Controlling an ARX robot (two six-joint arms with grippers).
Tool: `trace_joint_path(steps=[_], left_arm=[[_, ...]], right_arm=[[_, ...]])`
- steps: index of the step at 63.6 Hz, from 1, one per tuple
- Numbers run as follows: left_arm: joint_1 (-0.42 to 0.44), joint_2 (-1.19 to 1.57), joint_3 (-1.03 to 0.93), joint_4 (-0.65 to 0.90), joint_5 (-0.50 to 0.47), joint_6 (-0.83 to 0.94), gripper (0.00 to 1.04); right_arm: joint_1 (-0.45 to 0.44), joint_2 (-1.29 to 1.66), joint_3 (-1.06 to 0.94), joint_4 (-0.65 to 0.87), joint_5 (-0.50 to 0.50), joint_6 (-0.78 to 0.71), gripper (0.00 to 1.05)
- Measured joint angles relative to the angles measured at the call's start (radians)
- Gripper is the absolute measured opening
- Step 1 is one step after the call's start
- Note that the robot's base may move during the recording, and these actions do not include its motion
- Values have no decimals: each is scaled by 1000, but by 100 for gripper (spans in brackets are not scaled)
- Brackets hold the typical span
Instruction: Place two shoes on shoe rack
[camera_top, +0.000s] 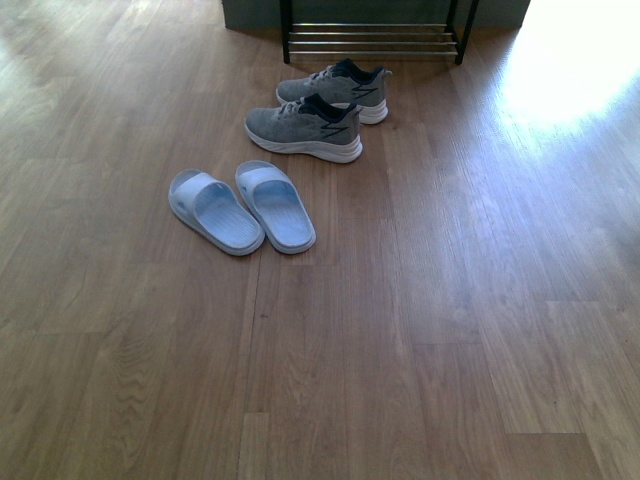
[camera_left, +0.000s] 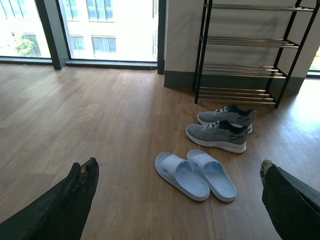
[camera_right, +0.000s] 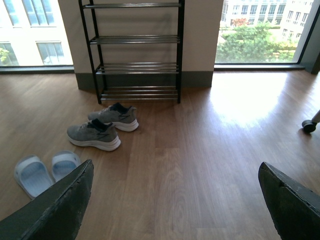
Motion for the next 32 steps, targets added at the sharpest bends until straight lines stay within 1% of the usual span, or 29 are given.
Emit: trace_joint_path(steps=[32], left_arm=[[0,0,0,0,0,0,95]], right_arm=[[0,0,0,0,0,0,96]])
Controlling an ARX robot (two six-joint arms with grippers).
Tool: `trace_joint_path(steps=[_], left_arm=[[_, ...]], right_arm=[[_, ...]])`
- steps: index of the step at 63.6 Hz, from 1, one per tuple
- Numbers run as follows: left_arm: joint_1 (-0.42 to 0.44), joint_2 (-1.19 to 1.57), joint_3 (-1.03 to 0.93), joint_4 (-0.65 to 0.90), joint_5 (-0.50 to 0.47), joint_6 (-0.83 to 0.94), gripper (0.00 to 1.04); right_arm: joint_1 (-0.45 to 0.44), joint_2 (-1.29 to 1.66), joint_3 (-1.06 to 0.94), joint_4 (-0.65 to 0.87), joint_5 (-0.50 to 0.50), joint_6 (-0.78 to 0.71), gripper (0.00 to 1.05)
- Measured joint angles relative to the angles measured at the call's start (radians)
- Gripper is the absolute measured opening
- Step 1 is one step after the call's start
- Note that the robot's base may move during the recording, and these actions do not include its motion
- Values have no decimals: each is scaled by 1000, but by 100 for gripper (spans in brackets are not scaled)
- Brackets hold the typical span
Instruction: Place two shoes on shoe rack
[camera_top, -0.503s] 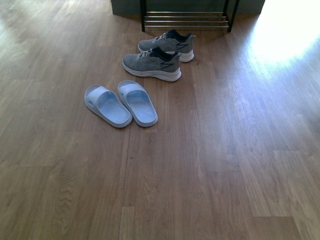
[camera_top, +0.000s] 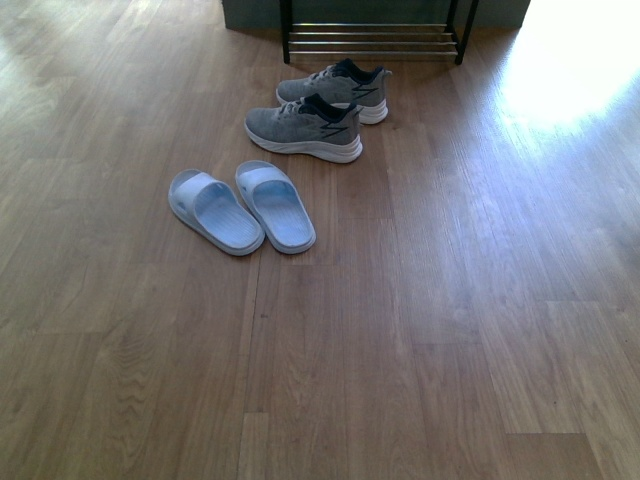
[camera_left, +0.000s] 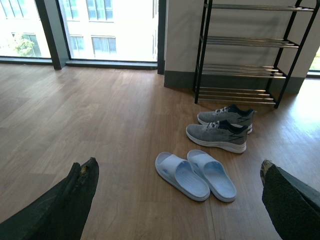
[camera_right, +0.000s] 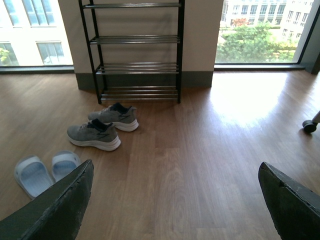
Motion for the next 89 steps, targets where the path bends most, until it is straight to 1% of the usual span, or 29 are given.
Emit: trace_joint_path(steps=[89], left_arm=[[0,0,0,0,0,0,95]], right_arm=[[0,0,0,0,0,0,96]])
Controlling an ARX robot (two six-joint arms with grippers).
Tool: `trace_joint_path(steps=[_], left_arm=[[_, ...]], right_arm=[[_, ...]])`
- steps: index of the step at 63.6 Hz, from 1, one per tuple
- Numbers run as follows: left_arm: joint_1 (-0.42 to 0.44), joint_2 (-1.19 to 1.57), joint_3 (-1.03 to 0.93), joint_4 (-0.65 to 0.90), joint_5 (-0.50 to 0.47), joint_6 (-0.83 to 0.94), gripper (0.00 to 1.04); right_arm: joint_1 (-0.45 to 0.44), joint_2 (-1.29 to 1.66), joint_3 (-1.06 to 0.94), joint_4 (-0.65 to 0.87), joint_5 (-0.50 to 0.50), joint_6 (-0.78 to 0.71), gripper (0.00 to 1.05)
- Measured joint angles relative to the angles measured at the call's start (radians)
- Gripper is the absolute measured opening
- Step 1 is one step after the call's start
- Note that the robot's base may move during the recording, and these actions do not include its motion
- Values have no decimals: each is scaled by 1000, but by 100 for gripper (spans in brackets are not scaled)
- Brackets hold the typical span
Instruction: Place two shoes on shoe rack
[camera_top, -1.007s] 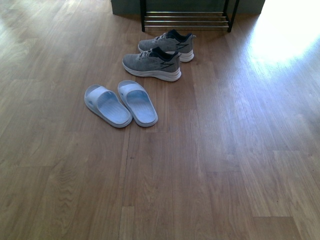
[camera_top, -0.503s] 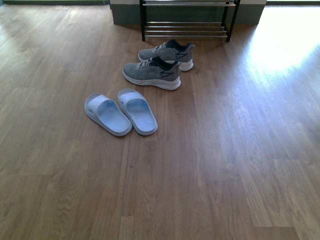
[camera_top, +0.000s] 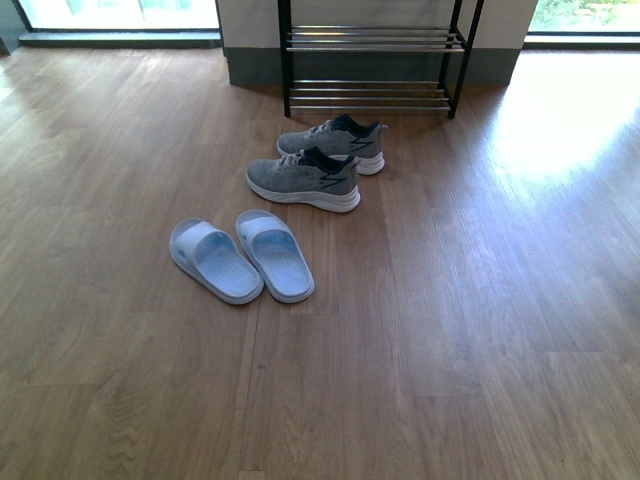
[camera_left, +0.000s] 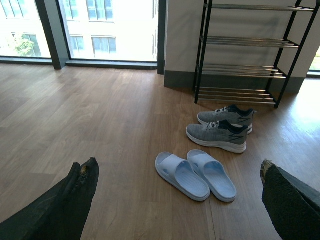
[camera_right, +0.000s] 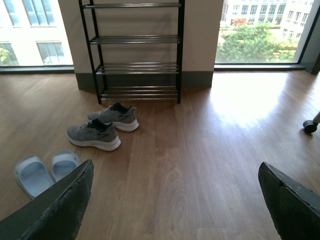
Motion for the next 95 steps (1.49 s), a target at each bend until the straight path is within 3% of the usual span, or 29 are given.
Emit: trace_joint_path(steps=[95], left_arm=[[0,0,0,0,-2,0,95]], right_arm=[[0,0,0,0,-2,0,96]])
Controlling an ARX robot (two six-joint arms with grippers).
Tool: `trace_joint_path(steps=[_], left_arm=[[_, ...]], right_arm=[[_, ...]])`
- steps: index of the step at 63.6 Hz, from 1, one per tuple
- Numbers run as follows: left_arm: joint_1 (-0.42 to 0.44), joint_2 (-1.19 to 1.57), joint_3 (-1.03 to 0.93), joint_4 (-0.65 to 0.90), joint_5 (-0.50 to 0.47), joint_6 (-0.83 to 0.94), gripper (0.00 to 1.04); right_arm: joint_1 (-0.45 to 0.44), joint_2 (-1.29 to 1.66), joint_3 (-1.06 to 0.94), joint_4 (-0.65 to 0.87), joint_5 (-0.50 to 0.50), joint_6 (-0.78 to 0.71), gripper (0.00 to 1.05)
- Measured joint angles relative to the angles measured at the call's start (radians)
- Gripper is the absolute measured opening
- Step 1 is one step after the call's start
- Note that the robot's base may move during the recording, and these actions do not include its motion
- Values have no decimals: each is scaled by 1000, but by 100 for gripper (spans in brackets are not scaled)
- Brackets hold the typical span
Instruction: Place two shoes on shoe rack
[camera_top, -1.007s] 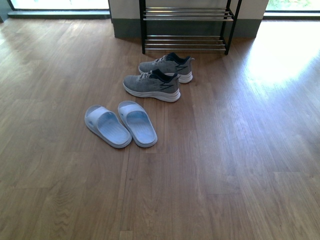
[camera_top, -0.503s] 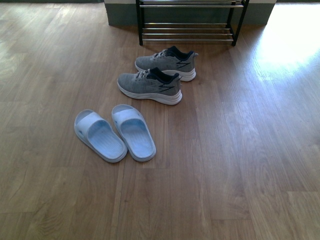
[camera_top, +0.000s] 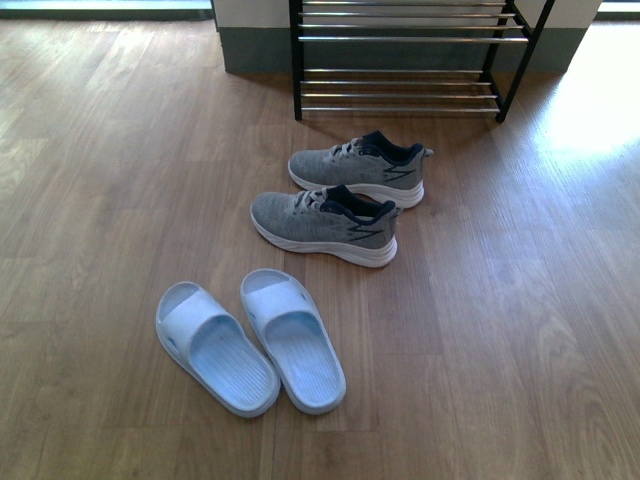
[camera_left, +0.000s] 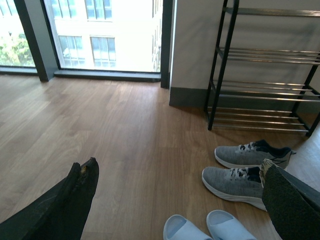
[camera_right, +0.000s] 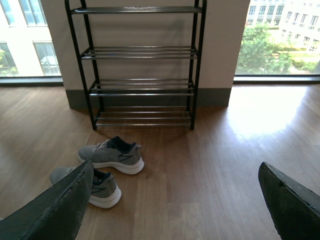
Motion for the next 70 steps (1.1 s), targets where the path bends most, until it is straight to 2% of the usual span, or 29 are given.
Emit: trace_joint_path(steps=[62,66,70], left_arm=[[0,0,0,0,2,0,95],[0,0,0,0,2,0,95],[0,0,0,0,2,0,95]], right_arm=[[0,1,0,0,1,0,96],[-49,48,14,-37,-193,40,96],[-45,152,32,-8,-302,59,96]])
